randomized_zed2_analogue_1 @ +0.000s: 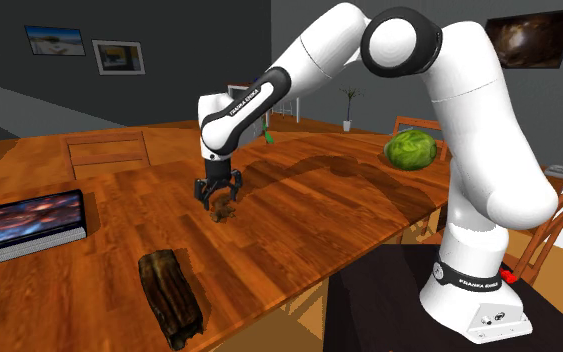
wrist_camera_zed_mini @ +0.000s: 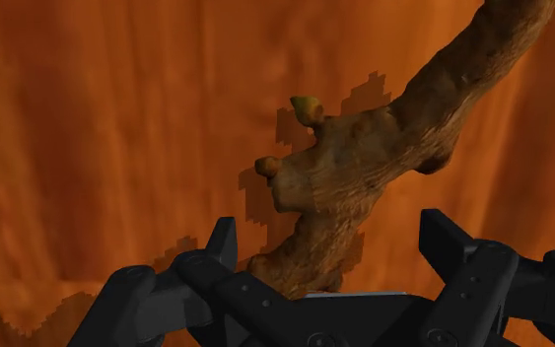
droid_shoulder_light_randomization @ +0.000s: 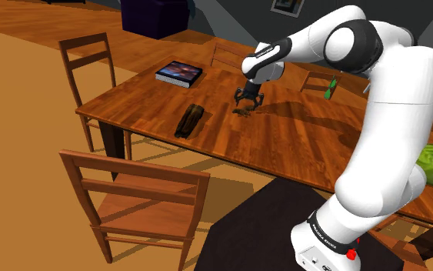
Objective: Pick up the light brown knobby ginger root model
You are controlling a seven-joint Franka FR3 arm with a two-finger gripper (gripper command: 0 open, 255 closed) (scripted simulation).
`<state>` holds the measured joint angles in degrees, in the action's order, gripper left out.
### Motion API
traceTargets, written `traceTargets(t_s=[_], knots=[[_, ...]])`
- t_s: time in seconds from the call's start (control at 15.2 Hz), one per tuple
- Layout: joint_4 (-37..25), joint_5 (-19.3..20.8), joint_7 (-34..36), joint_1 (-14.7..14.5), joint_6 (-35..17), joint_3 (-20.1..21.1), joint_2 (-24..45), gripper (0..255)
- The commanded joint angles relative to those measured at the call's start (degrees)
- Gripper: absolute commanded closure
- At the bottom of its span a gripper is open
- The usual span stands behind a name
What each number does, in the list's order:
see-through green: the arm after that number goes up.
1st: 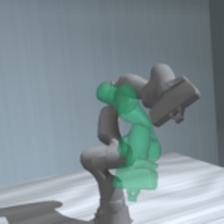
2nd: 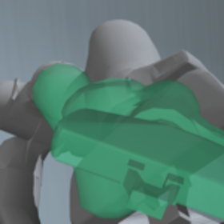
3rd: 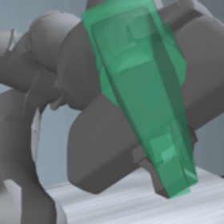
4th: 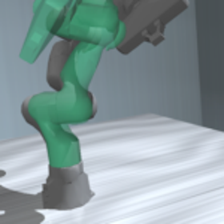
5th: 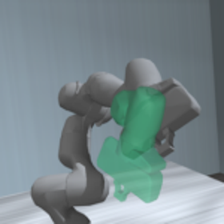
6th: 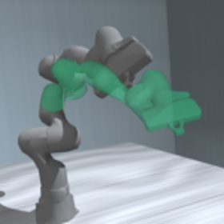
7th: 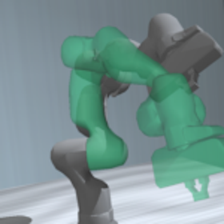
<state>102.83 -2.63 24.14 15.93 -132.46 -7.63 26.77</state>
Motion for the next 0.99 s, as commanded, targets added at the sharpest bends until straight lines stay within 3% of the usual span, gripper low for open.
traceTargets(t_s=[0.0, 0.07, 0.66, 0.92], knots=[[-0.01, -0.07, -0.01, 0.03, -0.46, 0.04, 0.44, 0], [-0.04, -0.06, 0.04, -0.01, -0.51, 0.05, 0.52, 255], [-0.02, -0.07, -0.01, 0.03, -0.46, 0.04, 0.45, 255], [-0.72, 0.20, 0.11, -0.09, 1.94, -0.12, -1.27, 255]])
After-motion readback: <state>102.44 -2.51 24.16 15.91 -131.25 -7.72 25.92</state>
